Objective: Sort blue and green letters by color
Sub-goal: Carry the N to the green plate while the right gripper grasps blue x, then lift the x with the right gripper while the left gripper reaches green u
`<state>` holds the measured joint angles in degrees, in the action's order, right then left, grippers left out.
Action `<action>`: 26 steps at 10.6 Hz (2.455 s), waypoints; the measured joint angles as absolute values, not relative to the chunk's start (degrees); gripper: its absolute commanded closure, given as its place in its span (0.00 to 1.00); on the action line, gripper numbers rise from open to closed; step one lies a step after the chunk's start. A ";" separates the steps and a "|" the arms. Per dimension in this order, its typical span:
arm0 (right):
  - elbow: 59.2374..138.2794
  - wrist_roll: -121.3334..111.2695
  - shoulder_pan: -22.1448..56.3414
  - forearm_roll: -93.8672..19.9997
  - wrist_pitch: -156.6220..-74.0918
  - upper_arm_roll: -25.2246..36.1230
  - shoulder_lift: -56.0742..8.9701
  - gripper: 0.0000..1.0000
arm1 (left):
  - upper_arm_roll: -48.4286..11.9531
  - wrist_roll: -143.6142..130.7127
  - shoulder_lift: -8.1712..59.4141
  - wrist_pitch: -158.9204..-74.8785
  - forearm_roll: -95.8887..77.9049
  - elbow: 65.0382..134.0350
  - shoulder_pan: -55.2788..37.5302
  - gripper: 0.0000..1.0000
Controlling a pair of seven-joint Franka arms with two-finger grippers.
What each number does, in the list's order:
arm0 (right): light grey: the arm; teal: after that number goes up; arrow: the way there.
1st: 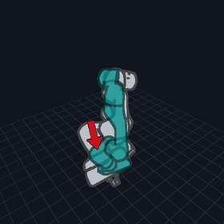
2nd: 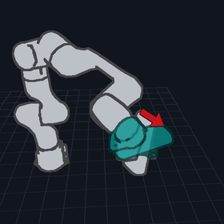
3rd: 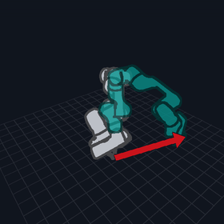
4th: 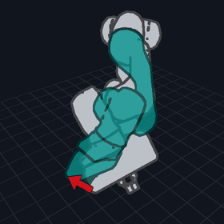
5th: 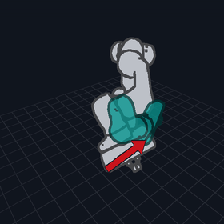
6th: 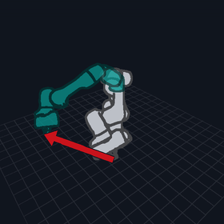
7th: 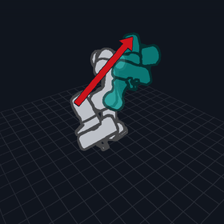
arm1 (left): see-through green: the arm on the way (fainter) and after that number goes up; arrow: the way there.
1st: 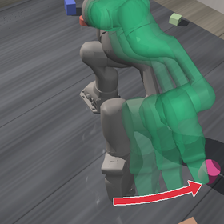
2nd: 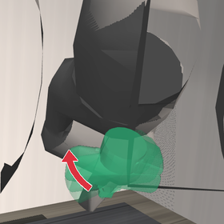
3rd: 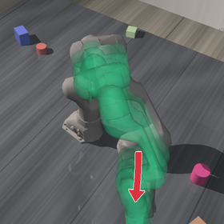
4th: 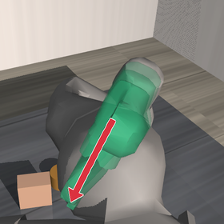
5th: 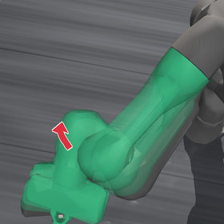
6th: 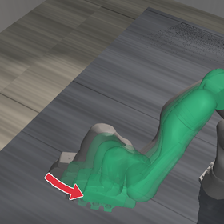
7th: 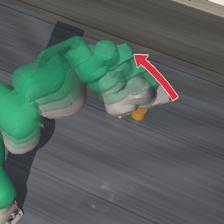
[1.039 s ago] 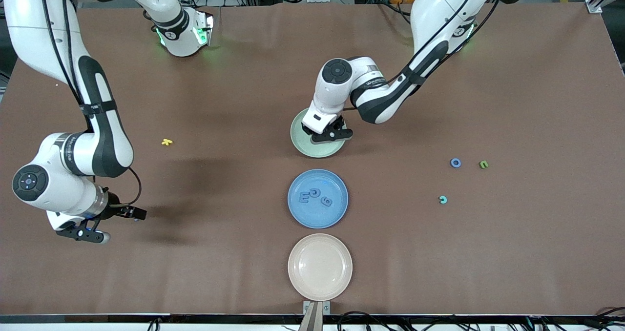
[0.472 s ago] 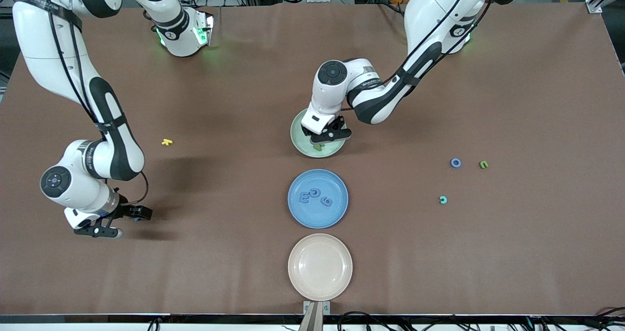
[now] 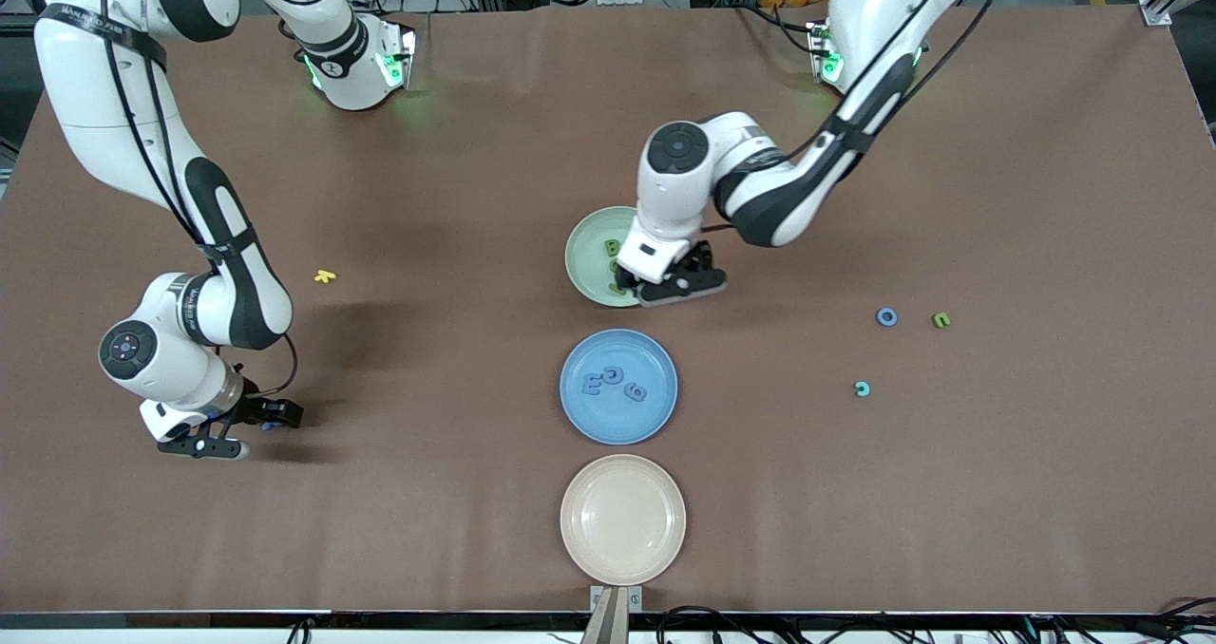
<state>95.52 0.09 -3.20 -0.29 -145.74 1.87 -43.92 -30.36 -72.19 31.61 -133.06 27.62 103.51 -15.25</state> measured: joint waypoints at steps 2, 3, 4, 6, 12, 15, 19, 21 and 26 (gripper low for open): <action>95.42 0.03 -3.19 -0.29 -145.74 1.85 -43.52 0.72 | -30.38 -67.62 29.07 -127.92 27.62 103.88 -10.70 0.00; 95.39 0.03 -3.18 -0.29 -145.62 1.81 -43.39 0.75 | -30.31 -63.02 28.49 -126.49 27.62 104.60 -8.35 0.00; 95.39 0.03 -3.19 -0.29 -145.64 1.81 -43.40 0.78 | -30.24 -57.16 27.92 -125.97 27.62 105.59 -5.42 0.00; 95.37 0.03 -3.15 -0.29 -145.65 1.80 -43.40 0.80 | -30.19 -44.77 26.57 -125.90 27.61 107.70 2.05 0.00; 91.87 11.21 0.35 -0.38 -139.22 1.42 -41.91 0.83 | -30.27 -30.55 26.35 -125.91 27.58 110.66 16.62 0.00; 90.54 21.33 5.10 -0.51 -139.20 1.23 -41.82 0.83 | -30.24 -26.56 26.95 -125.95 27.57 110.70 20.86 0.00; 88.09 30.66 13.21 -6.92 -139.17 1.19 -41.76 0.83 | -29.99 -26.42 29.31 -126.01 27.56 110.11 24.24 0.00; 85.94 35.79 16.54 -7.63 -139.16 1.10 -41.73 0.83 | -29.93 -25.18 31.58 -126.59 27.48 110.04 27.38 0.00; 83.76 38.46 24.91 -7.87 -139.14 0.97 -41.73 0.79 | -30.11 -23.36 32.62 -126.88 25.67 110.31 31.02 0.08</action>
